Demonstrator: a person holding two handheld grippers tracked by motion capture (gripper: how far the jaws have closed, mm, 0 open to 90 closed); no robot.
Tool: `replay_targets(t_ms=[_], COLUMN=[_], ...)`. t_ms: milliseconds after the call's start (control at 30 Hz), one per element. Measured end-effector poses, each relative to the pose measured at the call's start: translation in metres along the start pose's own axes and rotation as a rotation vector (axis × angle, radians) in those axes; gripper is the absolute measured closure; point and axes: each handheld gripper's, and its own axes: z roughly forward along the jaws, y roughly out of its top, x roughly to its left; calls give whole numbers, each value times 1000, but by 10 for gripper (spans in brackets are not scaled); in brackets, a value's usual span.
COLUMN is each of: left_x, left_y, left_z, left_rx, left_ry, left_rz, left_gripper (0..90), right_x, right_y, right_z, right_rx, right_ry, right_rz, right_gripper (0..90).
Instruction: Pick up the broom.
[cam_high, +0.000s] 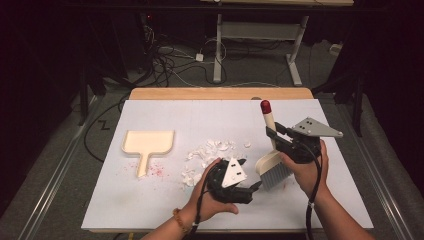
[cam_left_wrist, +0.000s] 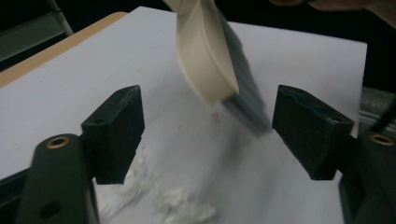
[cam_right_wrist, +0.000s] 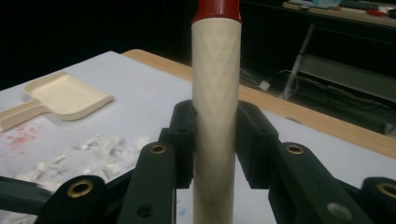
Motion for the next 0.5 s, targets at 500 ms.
replay_targets(t_ms=[500], left_x=[18], left_y=[-10], left_z=[7], left_rx=[-59], left_ry=[-69], left_rz=[-129], left_gripper=[606], right_x=[38], right_y=[-4], right_z=[-12], right_rx=[-66], right_ry=[58], right_rz=[-34], right_gripper=[710])
